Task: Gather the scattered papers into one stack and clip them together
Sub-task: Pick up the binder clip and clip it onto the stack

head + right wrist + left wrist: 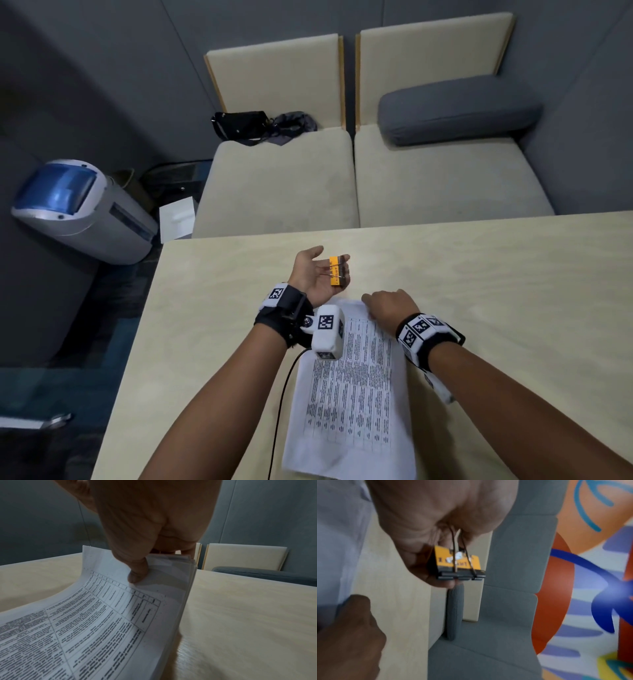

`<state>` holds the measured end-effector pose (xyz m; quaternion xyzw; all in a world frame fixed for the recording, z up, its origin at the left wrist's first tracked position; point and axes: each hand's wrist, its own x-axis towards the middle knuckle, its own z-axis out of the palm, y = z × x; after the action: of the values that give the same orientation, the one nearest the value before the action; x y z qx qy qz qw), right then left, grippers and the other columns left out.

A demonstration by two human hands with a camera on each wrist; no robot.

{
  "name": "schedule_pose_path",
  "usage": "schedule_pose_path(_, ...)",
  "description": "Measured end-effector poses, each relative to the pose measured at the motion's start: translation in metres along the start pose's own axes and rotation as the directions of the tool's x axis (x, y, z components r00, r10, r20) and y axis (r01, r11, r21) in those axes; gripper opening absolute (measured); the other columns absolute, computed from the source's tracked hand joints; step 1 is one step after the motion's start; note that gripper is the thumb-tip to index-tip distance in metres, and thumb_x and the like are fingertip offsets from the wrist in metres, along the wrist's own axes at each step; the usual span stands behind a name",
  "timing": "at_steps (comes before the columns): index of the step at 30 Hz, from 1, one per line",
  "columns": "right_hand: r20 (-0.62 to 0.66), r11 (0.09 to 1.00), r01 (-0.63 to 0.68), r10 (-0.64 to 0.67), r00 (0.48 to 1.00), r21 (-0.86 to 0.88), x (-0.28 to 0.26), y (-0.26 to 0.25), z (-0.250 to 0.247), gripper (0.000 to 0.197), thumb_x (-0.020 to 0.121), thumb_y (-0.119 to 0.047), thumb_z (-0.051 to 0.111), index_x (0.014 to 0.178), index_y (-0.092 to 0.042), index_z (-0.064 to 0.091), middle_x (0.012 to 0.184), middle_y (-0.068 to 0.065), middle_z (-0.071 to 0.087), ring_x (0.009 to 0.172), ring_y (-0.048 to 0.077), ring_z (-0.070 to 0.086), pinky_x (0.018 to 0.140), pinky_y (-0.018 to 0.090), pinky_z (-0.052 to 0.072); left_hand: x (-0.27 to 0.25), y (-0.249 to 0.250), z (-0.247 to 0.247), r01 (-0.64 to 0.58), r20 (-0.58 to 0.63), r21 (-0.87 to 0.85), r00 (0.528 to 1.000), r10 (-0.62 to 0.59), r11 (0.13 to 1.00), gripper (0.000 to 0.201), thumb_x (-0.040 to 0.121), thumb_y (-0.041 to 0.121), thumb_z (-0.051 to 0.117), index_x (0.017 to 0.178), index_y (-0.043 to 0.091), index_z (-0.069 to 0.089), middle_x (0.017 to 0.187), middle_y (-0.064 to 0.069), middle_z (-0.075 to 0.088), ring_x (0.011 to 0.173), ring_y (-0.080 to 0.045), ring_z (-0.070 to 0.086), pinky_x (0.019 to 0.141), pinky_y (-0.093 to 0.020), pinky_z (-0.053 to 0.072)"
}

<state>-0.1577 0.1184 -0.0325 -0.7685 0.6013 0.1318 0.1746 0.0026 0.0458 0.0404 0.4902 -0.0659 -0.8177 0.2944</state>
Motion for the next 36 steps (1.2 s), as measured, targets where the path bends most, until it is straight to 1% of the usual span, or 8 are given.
schedule_pose_path(3, -0.004, 1.0, 0.013, -0.013, 1.0, -0.007, 0.0, 0.0, 0.0, 0.016, 0.096, -0.013, 0.044, 0.109, -0.015, 0.054, 0.105, 0.006, 0.066, 0.095, 0.026, 0.064, 0.084, 0.036, 0.041, 0.007, 0.0, 0.003, -0.062, -0.109, 0.175, 0.991, 0.082, 0.983, 0.042, 0.099, 0.024, 0.028, 0.081, -0.003, 0.054, 0.054, -0.016, 0.061, 0.047, -0.025, 0.059, 0.048, -0.026, 0.054)
schedule_pose_path(6, -0.01, 0.999, 0.024, -0.025, 1.0, -0.032, -0.001, 0.0, -0.001, 0.015, 0.095, -0.013, 0.046, 0.108, -0.013, 0.054, 0.104, 0.008, 0.066, 0.094, 0.028, 0.064, 0.082, 0.036, 0.042, 0.015, -0.001, 0.004, -0.079, -0.188, 0.421, 0.967, 0.172, 0.904, 0.032, 0.098, 0.015, 0.032, 0.077, -0.001, 0.05, 0.068, -0.023, 0.061, 0.055, -0.033, 0.067, 0.052, -0.038, 0.06)
schedule_pose_path(9, -0.007, 0.999, 0.038, -0.038, 0.999, -0.024, -0.001, 0.001, -0.002, 0.015, 0.095, -0.012, 0.046, 0.106, -0.012, 0.055, 0.102, 0.008, 0.067, 0.091, 0.028, 0.064, 0.081, 0.036, 0.043, 0.027, 0.0, -0.003, 0.0, -0.25, 0.865, 0.867, 0.431, 0.501, 0.031, 0.093, 0.015, 0.042, 0.062, 0.016, 0.042, 0.097, -0.023, 0.064, 0.101, -0.04, 0.065, 0.083, -0.041, 0.056)
schedule_pose_path(13, -0.006, 0.998, 0.056, -0.056, 0.998, -0.006, 0.0, 0.001, -0.004, 0.012, 0.093, -0.009, 0.048, 0.102, -0.012, 0.056, 0.099, 0.007, 0.067, 0.089, 0.029, 0.065, 0.073, 0.033, 0.037, 0.037, -0.005, -0.005, 0.01, -0.15, 0.969, 0.82, 0.552, 0.248, 0.025, 0.092, 0.02, 0.042, 0.071, 0.007, 0.049, 0.096, -0.021, 0.065, 0.1, -0.039, 0.063, 0.072, -0.033, 0.044)
schedule_pose_path(20, -0.007, 0.997, 0.071, -0.071, 0.997, -0.008, 0.001, 0.0, -0.004, 0.011, 0.094, -0.012, 0.05, 0.102, -0.014, 0.057, 0.099, 0.006, 0.068, 0.089, 0.028, 0.066, 0.074, 0.033, 0.04, 0.037, -0.013, 0.002, -0.199, -0.032, 0.948, 0.718, 0.695, 0.25, 0.043, 0.085, 0.023, 0.043, 0.047, 0.012, 0.026, 0.046, -0.003, 0.029, 0.05, -0.025, 0.025, 0.05, -0.029, 0.023)
schedule_pose_path(27, 0.009, 0.997, 0.065, -0.066, 0.998, 0.047, 0.003, 0.003, -0.009, 0.014, 0.091, -0.013, 0.054, 0.102, -0.015, 0.062, 0.101, 0.005, 0.069, 0.092, 0.028, 0.067, 0.074, 0.033, 0.045, 0.046, -0.026, -0.001, -0.32, 0.138, 0.944, 0.61, 0.781, 0.083, 0.062, 0.099, 0.037, 0.042, 0.045, 0.011, 0.023, 0.039, -0.006, 0.029, 0.044, -0.023, 0.027, 0.048, -0.036, 0.027)
schedule_pose_path(32, 0.011, 0.99, -0.013, 0.012, 1.0, 0.14, 0.006, 0.005, -0.015, 0.014, 0.087, -0.024, 0.061, 0.096, -0.015, 0.067, 0.095, 0.011, 0.068, 0.087, 0.033, 0.066, 0.064, 0.028, 0.037, 0.051, -0.035, 0.005, -0.309, 0.167, 0.951, 0.584, 0.794, 0.028, 0.065, 0.101, 0.034, 0.039, 0.043, 0.013, 0.022, 0.037, -0.002, 0.025, 0.04, -0.02, 0.024, 0.048, -0.032, 0.02)
schedule_pose_path(36, 0.014, 0.973, -0.084, 0.082, 0.996, 0.216, 0.005, 0.008, -0.017, 0.008, 0.081, -0.02, 0.062, 0.087, -0.017, 0.067, 0.088, 0.01, 0.069, 0.079, 0.031, 0.064, 0.061, 0.028, 0.038, 0.059, -0.042, 0.003, -0.254, 0.14, 0.967, 0.617, 0.775, 0.027, 0.065, 0.102, 0.033, 0.036, 0.042, 0.012, 0.024, 0.038, -0.002, 0.028, 0.044, -0.024, 0.028, 0.056, -0.031, 0.024)
